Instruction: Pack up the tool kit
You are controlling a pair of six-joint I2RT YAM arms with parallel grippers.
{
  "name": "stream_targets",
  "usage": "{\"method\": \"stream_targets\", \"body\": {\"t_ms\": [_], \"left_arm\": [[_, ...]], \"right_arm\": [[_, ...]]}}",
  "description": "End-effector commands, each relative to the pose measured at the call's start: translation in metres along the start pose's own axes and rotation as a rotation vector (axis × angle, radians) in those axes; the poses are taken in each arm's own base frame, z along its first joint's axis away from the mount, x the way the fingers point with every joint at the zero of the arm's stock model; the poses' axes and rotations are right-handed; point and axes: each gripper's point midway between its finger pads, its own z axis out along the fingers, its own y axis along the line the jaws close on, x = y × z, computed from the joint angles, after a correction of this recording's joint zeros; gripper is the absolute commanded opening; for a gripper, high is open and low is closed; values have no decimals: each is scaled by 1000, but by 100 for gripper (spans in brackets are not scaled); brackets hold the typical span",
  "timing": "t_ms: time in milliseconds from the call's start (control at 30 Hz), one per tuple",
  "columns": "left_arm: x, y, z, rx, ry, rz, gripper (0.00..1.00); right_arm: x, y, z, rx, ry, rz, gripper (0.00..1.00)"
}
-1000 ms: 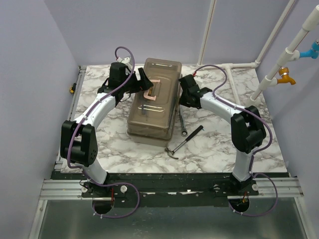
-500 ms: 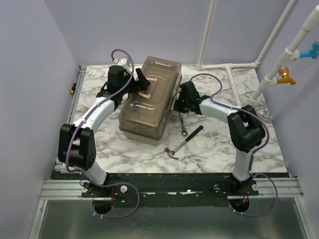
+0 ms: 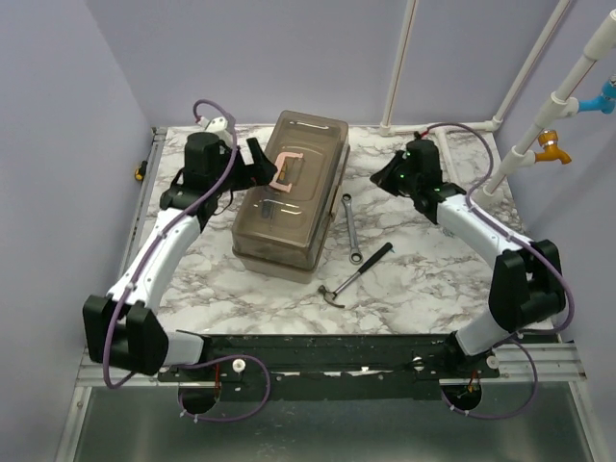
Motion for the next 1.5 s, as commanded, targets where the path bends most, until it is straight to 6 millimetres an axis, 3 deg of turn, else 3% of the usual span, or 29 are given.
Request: {"method": "stream_targets", "body": {"t_ms": [0,100,233,300,333,433,533,633,700,767,967,1200,1300,1467], "left_arm": [[-25,18,-50,-63,-192,-8,98],[-23,50,-71,-144,-334,-48,98],[-13,95,-90,-281,-469,-52,98],[-8,116,-97,-360,-516,-46,98],[-6,123,-97,-378,-534,-37,98],[2,141,-95,-436,-557,-2,98],[14,156,-87,-459,-582,122,98],[23,166,-85,-470,-642,226,98],[24,169,-84,-487,-609,261,99],[23,173,-86,-507,-630,302,98],[43,175,-69,-437,-648,377,98],[47,178,-48,-413,-587,404,97],[48,178,-48,-408,-589,408,98],[52,168,-49,-354,-599,448,90]], "right_arm": [[-36,-14,-25,9,-145,-72,2],[-58,-22,-40,48,-283,-110,10],[-75,-51,-60,174,-424,-130,16],[-78,-59,-71,171,-511,-155,24],[-81,-59,-78,148,-565,-160,42],[-68,-84,-93,155,-679,-167,79],[-59,-111,-102,217,-775,-266,92],[-63,-129,-90,283,-767,-378,93],[-65,-145,-78,321,-736,-363,93],[-56,-157,-68,300,-680,-379,93],[-44,-167,-75,286,-671,-448,93],[-17,-184,-66,286,-618,-470,93],[-8,-194,-59,285,-627,-459,92],[-8,-204,-63,303,-661,-427,91]]}}
